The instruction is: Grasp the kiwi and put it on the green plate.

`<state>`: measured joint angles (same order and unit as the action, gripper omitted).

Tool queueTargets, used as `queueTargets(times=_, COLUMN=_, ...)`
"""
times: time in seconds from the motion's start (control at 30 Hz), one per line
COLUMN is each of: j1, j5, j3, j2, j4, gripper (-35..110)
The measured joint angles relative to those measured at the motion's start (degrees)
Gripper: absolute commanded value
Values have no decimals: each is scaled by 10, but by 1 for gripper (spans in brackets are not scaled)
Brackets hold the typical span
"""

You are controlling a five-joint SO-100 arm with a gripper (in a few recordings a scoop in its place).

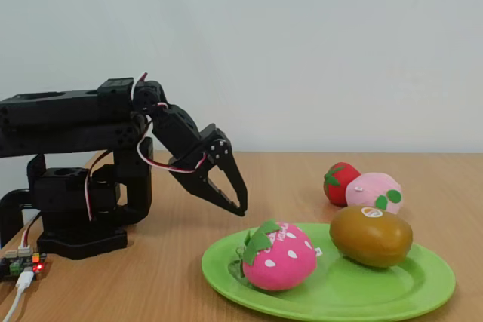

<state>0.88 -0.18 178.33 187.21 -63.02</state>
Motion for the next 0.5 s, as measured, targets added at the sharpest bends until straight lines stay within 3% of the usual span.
queueTargets(times=0.5, j1=8, j5=13, j3=-9, j2=4, j4=-67, gripper=-8)
